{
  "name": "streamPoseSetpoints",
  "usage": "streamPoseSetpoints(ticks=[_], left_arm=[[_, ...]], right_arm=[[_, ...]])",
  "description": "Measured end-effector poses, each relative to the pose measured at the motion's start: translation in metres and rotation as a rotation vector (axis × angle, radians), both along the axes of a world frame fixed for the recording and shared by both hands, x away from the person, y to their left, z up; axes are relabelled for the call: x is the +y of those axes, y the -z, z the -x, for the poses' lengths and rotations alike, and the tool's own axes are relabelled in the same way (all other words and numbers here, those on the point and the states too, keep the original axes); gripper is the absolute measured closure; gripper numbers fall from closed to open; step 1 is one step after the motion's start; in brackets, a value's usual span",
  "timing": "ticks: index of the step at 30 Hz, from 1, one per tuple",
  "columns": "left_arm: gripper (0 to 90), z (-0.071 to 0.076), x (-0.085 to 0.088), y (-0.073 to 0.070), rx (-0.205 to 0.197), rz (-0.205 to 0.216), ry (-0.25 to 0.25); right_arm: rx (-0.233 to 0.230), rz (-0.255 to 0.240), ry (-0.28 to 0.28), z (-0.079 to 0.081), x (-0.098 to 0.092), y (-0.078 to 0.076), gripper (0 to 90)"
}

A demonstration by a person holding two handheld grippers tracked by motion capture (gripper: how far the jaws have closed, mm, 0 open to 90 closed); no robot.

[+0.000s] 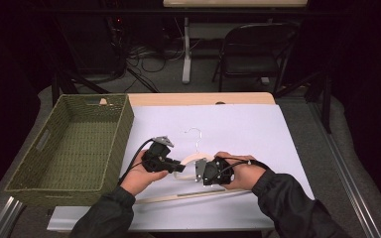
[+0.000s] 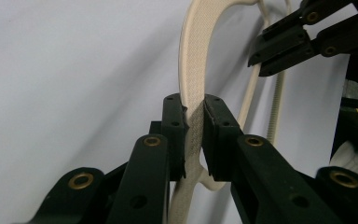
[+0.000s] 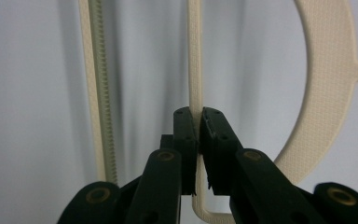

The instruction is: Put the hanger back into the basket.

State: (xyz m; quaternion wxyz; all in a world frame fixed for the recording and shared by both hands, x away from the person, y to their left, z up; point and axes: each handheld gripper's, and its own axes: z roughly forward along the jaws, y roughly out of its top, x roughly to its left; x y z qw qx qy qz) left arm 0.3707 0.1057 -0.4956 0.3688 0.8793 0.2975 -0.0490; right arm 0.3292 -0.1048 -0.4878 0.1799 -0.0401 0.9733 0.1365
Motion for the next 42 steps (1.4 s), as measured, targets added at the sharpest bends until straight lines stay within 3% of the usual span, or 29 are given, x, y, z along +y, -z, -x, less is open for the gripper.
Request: streamPoseSetpoints(ticks=[2, 5, 6, 7, 8, 9, 10, 12, 13, 14, 15, 16, 20, 27, 37, 40, 42], left_arm=[[80.7, 0.002, -0.001, 0.001, -0.017, -0.030, 0.000], [80.9, 0.003, 0.001, 0.001, -0.017, -0.027, 0.003], [80.9, 0.003, 0.003, 0.003, -0.016, -0.021, 0.002], [81.0, 0.003, 0.003, 0.003, -0.016, -0.021, 0.002], [81.1, 0.004, 0.005, 0.003, -0.017, -0.015, -0.003], [81.1, 0.004, 0.005, 0.003, -0.017, -0.015, -0.003], [81.2, 0.005, 0.006, 0.004, -0.016, -0.011, -0.002], [81.3, 0.006, 0.005, 0.004, -0.024, -0.023, -0.010], [81.3, 0.006, 0.005, 0.004, -0.024, -0.023, -0.010], [81.3, 0.007, 0.005, 0.004, -0.025, -0.023, -0.006], [81.3, 0.007, 0.005, 0.004, -0.025, -0.023, -0.006], [81.4, 0.008, 0.005, 0.004, -0.025, -0.019, 0.002], [81.5, 0.010, 0.004, 0.003, -0.035, -0.023, 0.004], [81.6, 0.012, 0.004, 0.002, -0.035, -0.013, 0.020], [81.7, 0.017, 0.003, 0.003, -0.041, -0.017, 0.021], [81.7, 0.019, 0.002, 0.003, -0.039, -0.015, 0.024], [81.7, 0.019, 0.002, 0.003, -0.039, -0.017, 0.026]], right_arm=[[0.030, -0.022, 0.026, -0.003, -0.001, 0.004, 83.0], [0.046, -0.036, 0.041, -0.005, -0.002, 0.004, 80.7], [0.070, -0.079, 0.067, -0.006, -0.005, 0.001, 73.5], [0.070, -0.079, 0.067, -0.006, -0.005, 0.001, 73.5], [0.099, -0.137, 0.110, -0.009, -0.013, -0.005, 68.2], [0.099, -0.137, 0.110, -0.009, -0.013, -0.005, 68.2], [0.116, -0.209, 0.178, -0.015, -0.024, -0.013, 64.2], [0.135, -0.257, 0.238, -0.023, -0.036, -0.021, 61.5], [0.135, -0.257, 0.238, -0.023, -0.036, -0.021, 61.5], [0.157, -0.324, 0.306, -0.032, -0.050, -0.030, 61.5], [0.157, -0.324, 0.306, -0.032, -0.050, -0.030, 61.5], [0.189, -0.366, 0.347, -0.038, -0.058, -0.035, 60.0], [0.185, -0.382, 0.387, -0.045, -0.059, -0.035, 55.4], [0.239, -0.360, 0.359, -0.046, -0.042, -0.023, 54.1], [0.220, -0.304, 0.325, -0.044, -0.020, -0.011, 61.5], [0.224, -0.302, 0.320, -0.043, -0.017, -0.010, 66.6], [0.199, -0.281, 0.300, -0.042, -0.014, -0.008, 72.6]])
